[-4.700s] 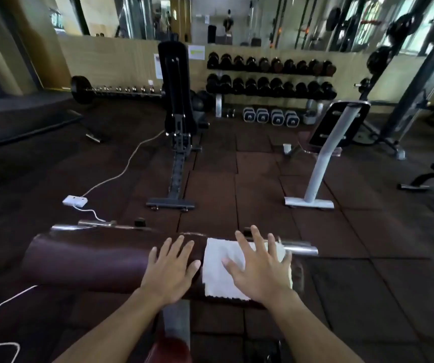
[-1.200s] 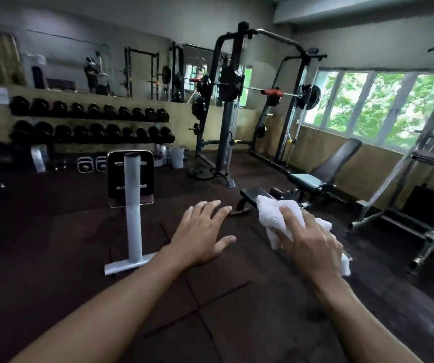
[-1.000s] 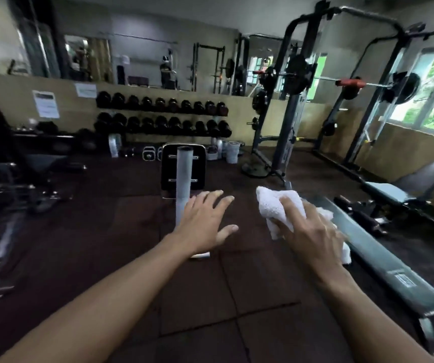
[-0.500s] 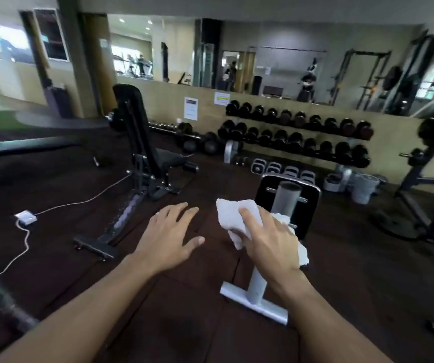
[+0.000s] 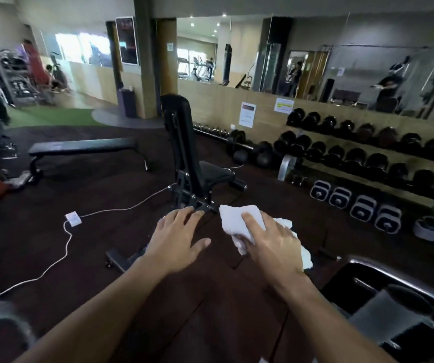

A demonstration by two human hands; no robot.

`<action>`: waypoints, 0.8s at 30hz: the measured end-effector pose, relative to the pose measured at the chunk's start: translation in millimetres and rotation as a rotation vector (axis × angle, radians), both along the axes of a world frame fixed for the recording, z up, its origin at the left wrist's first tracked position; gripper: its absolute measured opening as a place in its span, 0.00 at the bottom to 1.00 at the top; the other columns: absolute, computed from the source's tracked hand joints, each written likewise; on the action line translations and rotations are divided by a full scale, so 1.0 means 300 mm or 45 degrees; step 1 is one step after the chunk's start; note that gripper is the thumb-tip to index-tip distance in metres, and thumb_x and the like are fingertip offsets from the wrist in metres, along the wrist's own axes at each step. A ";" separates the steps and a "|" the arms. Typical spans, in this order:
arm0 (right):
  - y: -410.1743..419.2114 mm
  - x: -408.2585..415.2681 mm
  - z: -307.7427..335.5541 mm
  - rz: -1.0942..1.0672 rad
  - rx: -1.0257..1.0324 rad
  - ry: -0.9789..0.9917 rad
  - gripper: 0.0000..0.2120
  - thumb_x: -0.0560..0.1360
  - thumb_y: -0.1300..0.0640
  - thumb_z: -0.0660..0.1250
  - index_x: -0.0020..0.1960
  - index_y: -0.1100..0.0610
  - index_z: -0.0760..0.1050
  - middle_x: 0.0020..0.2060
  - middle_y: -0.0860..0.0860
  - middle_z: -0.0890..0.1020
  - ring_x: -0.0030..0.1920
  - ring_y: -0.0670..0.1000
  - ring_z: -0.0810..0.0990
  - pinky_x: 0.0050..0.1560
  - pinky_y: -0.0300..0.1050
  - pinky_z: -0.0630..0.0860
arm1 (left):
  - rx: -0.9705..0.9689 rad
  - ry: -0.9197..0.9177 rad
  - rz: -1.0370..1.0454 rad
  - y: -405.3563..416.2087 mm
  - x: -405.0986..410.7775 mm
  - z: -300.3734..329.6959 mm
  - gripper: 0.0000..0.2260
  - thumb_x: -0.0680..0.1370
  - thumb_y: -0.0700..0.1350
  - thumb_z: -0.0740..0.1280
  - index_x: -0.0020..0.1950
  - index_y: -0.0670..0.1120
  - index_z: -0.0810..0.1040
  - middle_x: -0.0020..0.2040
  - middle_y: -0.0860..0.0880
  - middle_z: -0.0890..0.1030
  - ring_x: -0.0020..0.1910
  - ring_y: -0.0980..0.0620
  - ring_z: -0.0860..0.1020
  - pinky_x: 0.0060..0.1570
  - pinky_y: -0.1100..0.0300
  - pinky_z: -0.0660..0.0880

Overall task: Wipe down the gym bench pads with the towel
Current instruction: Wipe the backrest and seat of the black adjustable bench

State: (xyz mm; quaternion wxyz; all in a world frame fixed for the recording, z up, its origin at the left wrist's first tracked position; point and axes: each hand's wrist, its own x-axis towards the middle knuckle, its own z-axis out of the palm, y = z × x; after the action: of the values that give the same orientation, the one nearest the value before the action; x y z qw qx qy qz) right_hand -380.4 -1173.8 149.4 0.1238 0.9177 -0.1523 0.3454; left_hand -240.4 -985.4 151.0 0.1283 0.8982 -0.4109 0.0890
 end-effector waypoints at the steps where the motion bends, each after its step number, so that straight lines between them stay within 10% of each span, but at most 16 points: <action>1: -0.049 0.076 -0.002 0.020 -0.020 -0.018 0.23 0.64 0.49 0.78 0.57 0.53 0.82 0.43 0.55 0.82 0.32 0.58 0.81 0.28 0.50 0.76 | 0.000 -0.003 0.013 -0.049 0.063 0.002 0.35 0.76 0.70 0.51 0.78 0.53 0.59 0.77 0.49 0.61 0.75 0.45 0.60 0.73 0.48 0.60; 13: -0.829 1.097 -0.043 0.228 0.085 -0.174 0.21 0.76 0.43 0.59 0.59 0.53 0.82 0.43 0.55 0.82 0.33 0.58 0.81 0.31 0.52 0.78 | -0.009 0.038 0.159 -0.764 0.971 -0.008 0.36 0.74 0.70 0.53 0.78 0.54 0.59 0.77 0.51 0.61 0.76 0.47 0.58 0.74 0.48 0.59; 24: -1.514 1.884 -0.035 0.166 0.013 -0.058 0.23 0.75 0.38 0.61 0.61 0.52 0.81 0.48 0.55 0.84 0.39 0.58 0.84 0.37 0.55 0.81 | -0.037 0.101 0.055 -1.499 1.783 -0.057 0.33 0.79 0.65 0.59 0.80 0.55 0.54 0.80 0.52 0.56 0.78 0.48 0.53 0.76 0.48 0.54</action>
State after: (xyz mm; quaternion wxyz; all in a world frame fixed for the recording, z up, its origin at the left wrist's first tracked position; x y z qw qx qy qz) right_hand 184.7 -1628.2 139.0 0.0930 0.9182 -0.0967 0.3726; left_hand 294.6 -1435.0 134.1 0.1553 0.9077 -0.3848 0.0621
